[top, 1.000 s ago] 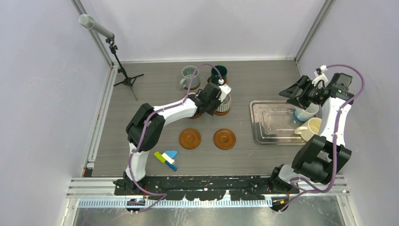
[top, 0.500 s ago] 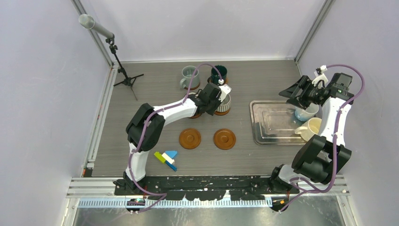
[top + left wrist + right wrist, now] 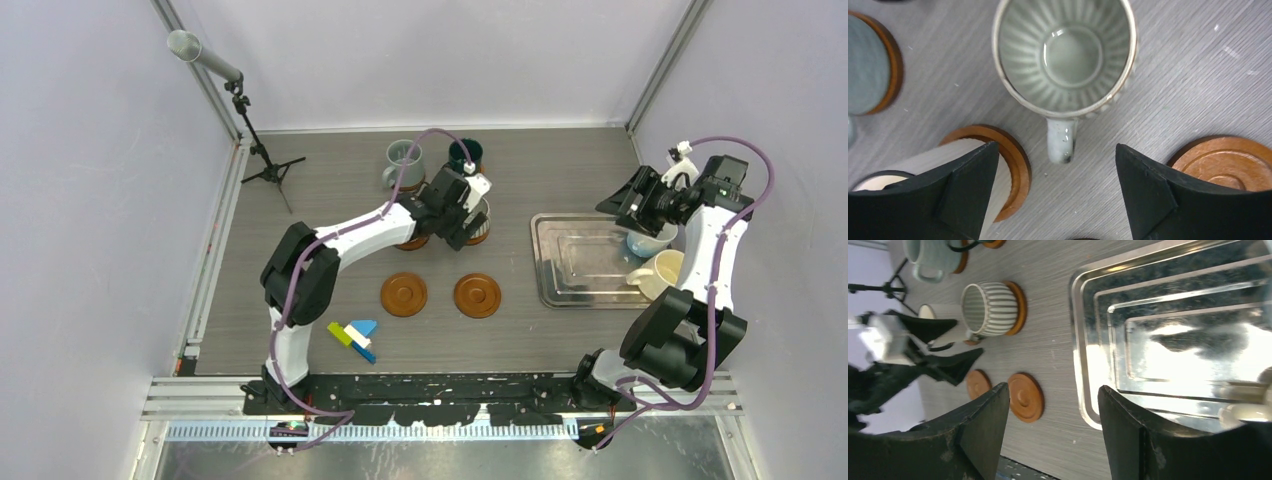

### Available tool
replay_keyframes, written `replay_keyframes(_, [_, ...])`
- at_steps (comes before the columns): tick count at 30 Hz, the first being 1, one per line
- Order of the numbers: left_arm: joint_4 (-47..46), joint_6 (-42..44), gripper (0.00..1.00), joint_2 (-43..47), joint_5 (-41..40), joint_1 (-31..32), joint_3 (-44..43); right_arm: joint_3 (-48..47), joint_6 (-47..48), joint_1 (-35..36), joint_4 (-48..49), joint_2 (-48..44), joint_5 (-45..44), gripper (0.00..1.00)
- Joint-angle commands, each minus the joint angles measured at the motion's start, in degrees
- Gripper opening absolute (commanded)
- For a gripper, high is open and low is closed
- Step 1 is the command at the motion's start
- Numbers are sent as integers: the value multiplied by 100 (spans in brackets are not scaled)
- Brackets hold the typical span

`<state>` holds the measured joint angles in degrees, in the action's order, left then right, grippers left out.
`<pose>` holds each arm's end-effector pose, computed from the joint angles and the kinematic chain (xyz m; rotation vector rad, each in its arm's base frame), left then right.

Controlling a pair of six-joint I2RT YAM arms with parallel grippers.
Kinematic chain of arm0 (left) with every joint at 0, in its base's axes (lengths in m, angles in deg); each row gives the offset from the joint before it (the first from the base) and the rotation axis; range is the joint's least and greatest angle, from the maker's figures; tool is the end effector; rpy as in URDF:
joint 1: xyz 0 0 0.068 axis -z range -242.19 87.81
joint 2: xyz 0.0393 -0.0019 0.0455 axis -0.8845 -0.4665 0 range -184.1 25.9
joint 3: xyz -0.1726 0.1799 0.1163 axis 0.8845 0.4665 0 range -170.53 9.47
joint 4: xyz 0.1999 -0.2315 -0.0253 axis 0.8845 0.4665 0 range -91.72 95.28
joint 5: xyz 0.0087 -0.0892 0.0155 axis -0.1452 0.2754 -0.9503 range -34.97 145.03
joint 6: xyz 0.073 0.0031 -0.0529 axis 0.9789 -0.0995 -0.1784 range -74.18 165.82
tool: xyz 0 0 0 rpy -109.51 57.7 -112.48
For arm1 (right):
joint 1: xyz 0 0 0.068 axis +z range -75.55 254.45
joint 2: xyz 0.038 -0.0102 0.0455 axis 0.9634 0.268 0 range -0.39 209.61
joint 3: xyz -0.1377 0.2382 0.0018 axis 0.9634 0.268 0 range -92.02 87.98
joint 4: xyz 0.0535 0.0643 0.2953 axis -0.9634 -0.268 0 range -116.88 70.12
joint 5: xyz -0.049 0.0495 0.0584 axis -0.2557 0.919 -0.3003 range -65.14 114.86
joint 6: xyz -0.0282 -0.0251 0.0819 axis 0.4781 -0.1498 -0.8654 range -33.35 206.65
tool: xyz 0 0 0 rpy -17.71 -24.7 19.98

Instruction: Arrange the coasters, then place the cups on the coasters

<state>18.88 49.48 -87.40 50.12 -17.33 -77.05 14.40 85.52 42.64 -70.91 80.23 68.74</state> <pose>0.3724 -0.3609 0.1662 0.9522 2.2103 -0.2338 0.3223 -0.1343 0.2879 0.4014 2.3005 0.7255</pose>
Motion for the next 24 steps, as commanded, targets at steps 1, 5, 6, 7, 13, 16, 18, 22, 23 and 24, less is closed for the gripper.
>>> replay_keyframes(1, [131,94,90,618,67,-30,-536,-411,758,70,-321,-18,-812,70])
replay_keyframes(5, [388,143,92,701,267,-15,-843,-655,1289,99,-500,283,-1445,70])
replay_keyframes(6, [416,151,92,714,283,-6,-889,-704,1400,123,-538,355,-1669,70])
replay_keyframes(7, [441,148,92,727,286,7,-919,-705,1484,130,-548,400,-1902,70])
replay_keyframes(13, [468,42,93,856,302,165,-790,194,1579,111,-205,63,-3011,69])
replay_keyframes(16, [477,25,93,855,318,272,-733,647,1725,80,-88,-130,-3227,69])
replay_keyframes(18, [489,73,94,834,398,379,-709,773,2055,71,-86,-181,-3260,69])
replay_keyframes(22, [679,150,94,698,464,556,-839,607,3585,70,-491,-269,-3123,59])
replay_keyframes(23, [760,159,94,649,627,585,-897,574,4104,70,-560,-307,-3100,58])
replay_keyframes(24, [825,169,94,598,666,605,-954,554,4603,70,-577,-351,-3134,57])
